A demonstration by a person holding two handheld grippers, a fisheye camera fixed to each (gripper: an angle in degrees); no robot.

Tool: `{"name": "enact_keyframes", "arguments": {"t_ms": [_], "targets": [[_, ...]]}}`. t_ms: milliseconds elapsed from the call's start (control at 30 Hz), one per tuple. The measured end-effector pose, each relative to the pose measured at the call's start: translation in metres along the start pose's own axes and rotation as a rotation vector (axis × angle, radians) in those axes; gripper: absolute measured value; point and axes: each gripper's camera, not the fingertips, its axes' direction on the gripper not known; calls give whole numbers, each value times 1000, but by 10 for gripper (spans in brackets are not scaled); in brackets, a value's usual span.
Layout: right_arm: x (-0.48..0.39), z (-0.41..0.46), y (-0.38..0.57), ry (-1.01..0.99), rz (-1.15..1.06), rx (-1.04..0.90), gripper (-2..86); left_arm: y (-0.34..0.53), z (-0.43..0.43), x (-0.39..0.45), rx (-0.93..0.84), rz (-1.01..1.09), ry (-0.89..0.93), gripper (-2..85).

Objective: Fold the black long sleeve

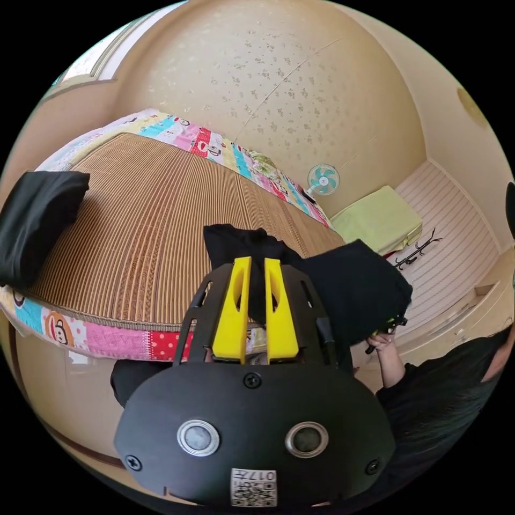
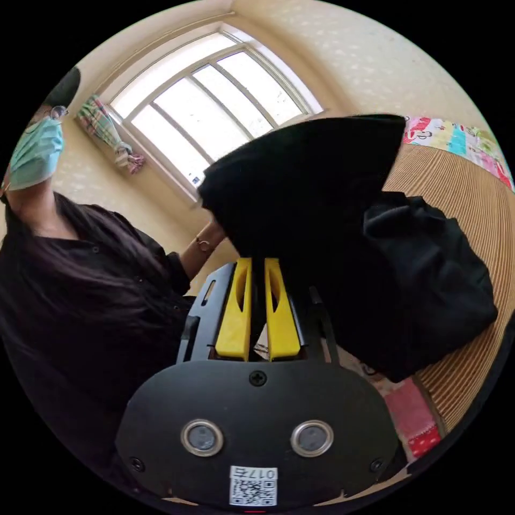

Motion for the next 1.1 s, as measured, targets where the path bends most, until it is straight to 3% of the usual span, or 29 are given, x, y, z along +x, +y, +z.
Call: {"name": "enact_keyframes", "arguments": {"t_ms": [100, 200, 300, 467, 533, 700, 767, 833, 900, 1100], "targets": [[11, -32, 22, 54, 59, 92, 53, -31, 14, 10, -69, 58, 10, 66], [41, -62, 0, 463, 192, 97, 97, -78, 53, 35, -191, 177, 4, 80], [105, -82, -34, 705, 334, 91, 109, -128, 111, 45, -271, 213, -164, 92], [218, -55, -60, 906, 588, -136, 116, -185, 201, 35, -439, 196, -373, 116], [238, -27, -55, 956, 630, -290, 107, -181, 241, 19, -613, 173, -493, 115], [189, 7, -32, 1037, 553, -292, 31, -140, 224, 13, -638, 134, -419, 36], [145, -8, -27, 1043, 524, -118, 24, -127, 189, 17, -552, 103, -374, 22], [91, -32, -24, 1006, 482, 65, 18, -111, 98, 28, -240, 73, -51, 11], [14, -59, -17, 934, 412, 261, 13, -95, 29, 39, -73, 42, 96, 7], [-164, -124, 51, 756, 83, 832, 9, -20, -193, 94, 464, 163, 371, 1]]}}
